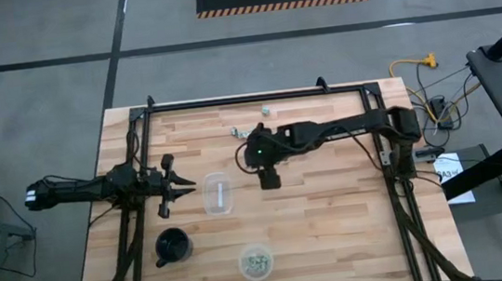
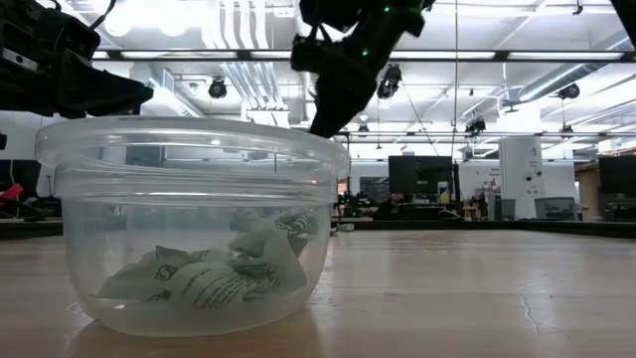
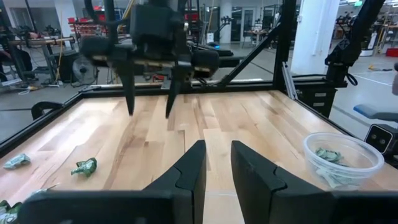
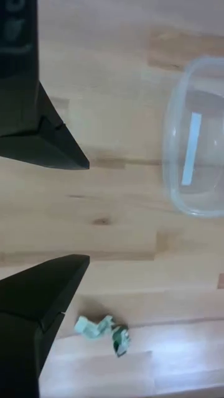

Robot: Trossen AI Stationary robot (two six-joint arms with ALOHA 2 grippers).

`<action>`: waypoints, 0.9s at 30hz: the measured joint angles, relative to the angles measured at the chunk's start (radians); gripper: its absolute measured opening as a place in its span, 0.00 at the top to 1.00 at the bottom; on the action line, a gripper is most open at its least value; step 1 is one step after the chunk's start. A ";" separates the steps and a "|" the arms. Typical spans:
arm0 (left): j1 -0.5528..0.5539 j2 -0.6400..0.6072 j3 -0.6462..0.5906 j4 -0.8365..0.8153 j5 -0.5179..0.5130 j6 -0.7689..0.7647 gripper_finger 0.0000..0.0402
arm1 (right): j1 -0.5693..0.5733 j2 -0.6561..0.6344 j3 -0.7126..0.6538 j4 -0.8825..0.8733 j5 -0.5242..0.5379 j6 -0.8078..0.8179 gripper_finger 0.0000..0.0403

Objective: Pick and place Stevia / Truvia into bins
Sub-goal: Put the stevia packet into the oval transparent container

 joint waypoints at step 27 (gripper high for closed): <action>0.000 0.000 0.000 0.000 0.000 0.000 0.86 | -0.342 -0.015 -0.172 0.207 -0.214 -0.030 0.44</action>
